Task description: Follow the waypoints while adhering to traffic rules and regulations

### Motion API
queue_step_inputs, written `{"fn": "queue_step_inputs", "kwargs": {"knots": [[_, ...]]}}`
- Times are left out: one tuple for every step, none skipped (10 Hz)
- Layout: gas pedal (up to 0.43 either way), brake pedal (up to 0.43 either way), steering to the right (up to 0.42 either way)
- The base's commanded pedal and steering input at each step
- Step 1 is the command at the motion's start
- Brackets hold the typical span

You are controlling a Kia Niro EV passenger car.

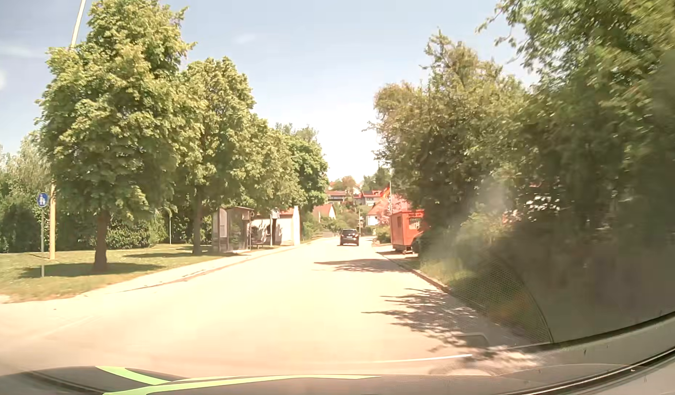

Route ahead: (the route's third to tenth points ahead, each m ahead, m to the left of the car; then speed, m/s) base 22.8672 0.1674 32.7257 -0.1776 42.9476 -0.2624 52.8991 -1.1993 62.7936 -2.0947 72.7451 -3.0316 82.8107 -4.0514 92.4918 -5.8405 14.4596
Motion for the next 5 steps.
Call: {"fn": "queue_step_inputs", "kwargs": {"knots": [[0.177,0.000,0.008],[0.177,0.000,0.008],[0.177,0.000,0.008],[0.177,0.000,0.008],[0.169,0.000,0.007]]}}
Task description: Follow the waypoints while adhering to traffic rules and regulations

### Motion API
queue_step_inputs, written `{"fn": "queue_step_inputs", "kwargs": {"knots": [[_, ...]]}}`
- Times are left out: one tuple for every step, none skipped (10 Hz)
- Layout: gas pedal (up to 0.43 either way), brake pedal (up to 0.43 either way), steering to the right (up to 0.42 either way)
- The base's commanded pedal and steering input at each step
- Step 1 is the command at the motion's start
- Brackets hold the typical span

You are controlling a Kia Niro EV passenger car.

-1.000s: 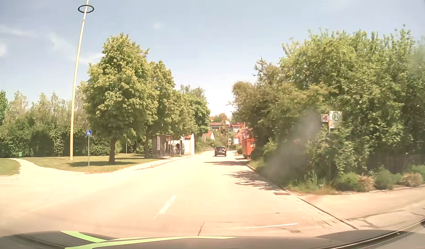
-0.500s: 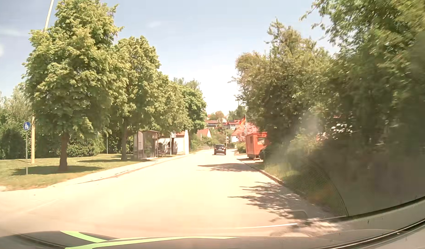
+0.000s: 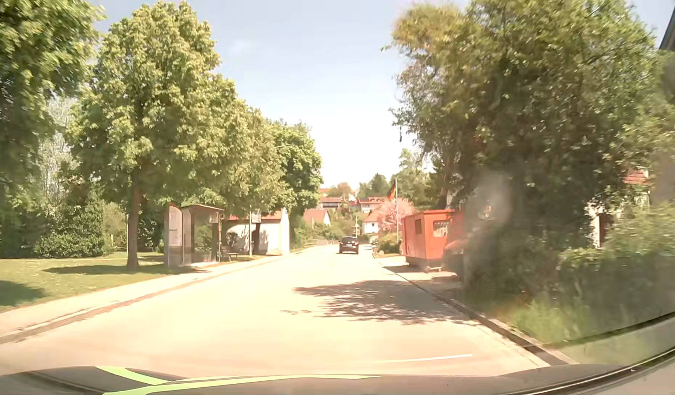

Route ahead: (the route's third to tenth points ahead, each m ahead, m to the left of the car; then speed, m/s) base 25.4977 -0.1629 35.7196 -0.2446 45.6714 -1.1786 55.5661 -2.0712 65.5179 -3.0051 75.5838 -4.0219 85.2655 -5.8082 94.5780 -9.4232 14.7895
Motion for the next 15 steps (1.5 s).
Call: {"fn": "queue_step_inputs", "kwargs": {"knots": [[0.150,0.000,0.007],[0.110,0.000,0.007],[0.079,0.000,0.009],[0.000,0.000,0.011],[0.000,0.000,0.011],[0.000,0.000,0.011],[0.000,0.000,0.011],[0.000,0.000,0.010],[0.000,0.000,0.009],[0.000,0.000,0.007],[0.000,0.000,0.007],[0.000,0.000,0.007],[0.000,0.000,0.007],[0.000,0.000,0.007],[0.000,0.000,0.006]]}}
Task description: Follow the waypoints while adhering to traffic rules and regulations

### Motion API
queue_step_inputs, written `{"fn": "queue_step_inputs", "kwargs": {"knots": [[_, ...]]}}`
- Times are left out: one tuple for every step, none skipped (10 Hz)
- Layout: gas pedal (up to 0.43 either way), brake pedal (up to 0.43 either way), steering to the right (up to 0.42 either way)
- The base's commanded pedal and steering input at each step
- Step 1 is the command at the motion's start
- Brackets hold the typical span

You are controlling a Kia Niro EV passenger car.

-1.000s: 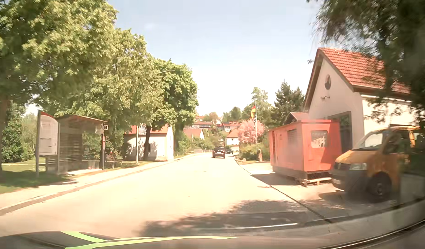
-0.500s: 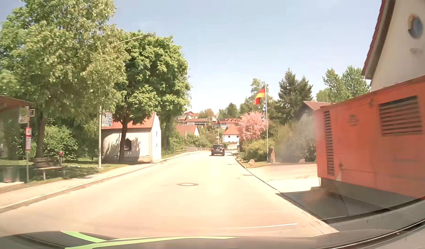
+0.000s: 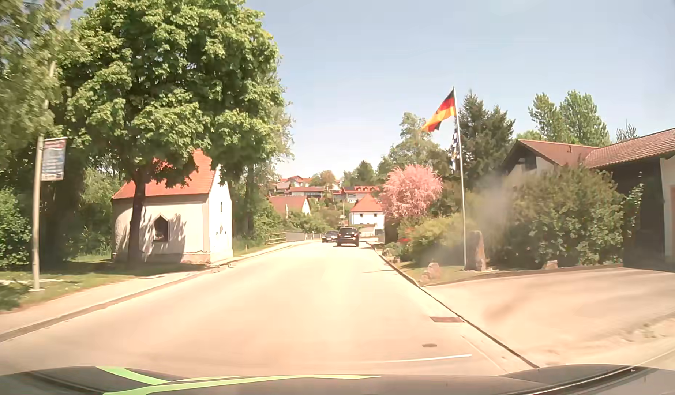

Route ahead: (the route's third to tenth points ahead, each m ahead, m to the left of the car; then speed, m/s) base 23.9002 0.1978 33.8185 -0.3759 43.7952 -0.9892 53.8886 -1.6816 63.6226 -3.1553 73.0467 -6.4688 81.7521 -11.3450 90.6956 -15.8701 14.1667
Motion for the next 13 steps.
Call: {"fn": "queue_step_inputs", "kwargs": {"knots": [[0.000,0.000,0.006],[0.000,0.000,0.006],[0.000,0.000,0.003],[0.000,0.000,0.003],[0.000,0.000,0.006],[0.000,0.000,0.008],[0.000,0.000,0.012],[0.000,0.000,0.016],[0.000,0.000,0.018],[0.000,0.000,0.018],[0.008,0.000,0.017],[0.020,0.000,0.016],[0.039,0.000,0.010]]}}
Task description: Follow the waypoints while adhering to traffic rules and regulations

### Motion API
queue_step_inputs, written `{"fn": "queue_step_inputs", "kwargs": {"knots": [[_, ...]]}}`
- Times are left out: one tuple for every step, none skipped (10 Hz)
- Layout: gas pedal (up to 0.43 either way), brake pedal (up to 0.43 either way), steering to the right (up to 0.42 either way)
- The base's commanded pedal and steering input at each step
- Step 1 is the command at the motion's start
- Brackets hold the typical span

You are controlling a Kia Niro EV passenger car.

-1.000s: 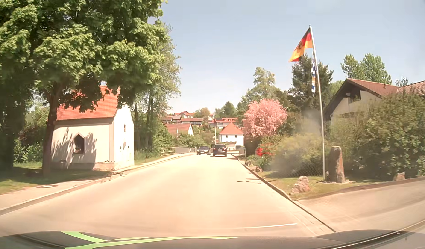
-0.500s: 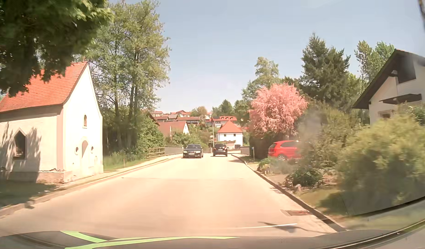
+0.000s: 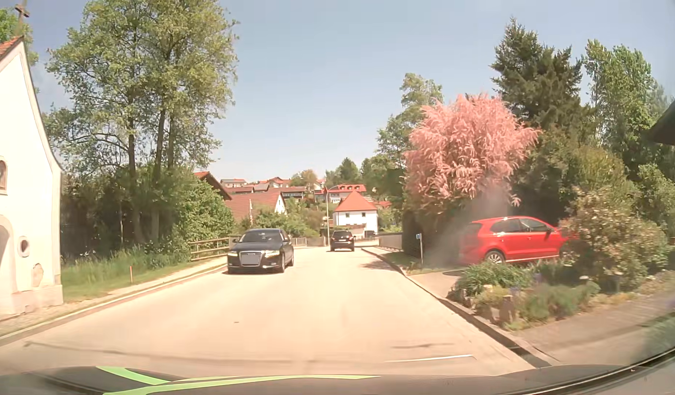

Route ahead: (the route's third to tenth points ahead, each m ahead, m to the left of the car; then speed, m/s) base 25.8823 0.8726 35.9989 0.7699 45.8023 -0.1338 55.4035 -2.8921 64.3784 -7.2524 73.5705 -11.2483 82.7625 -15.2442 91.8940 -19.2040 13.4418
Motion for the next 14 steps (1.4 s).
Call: {"fn": "queue_step_inputs", "kwargs": {"knots": [[0.047,0.000,0.004],[0.059,0.000,0.000],[0.059,0.000,-0.003],[0.059,0.000,-0.005],[0.059,0.000,-0.009],[0.059,0.000,-0.010],[0.059,0.000,-0.010],[0.059,0.000,-0.010],[0.059,0.000,-0.010],[0.059,0.000,-0.010],[0.059,0.000,-0.010],[0.047,0.000,-0.008],[0.000,0.000,-0.004],[0.000,0.000,0.001]]}}
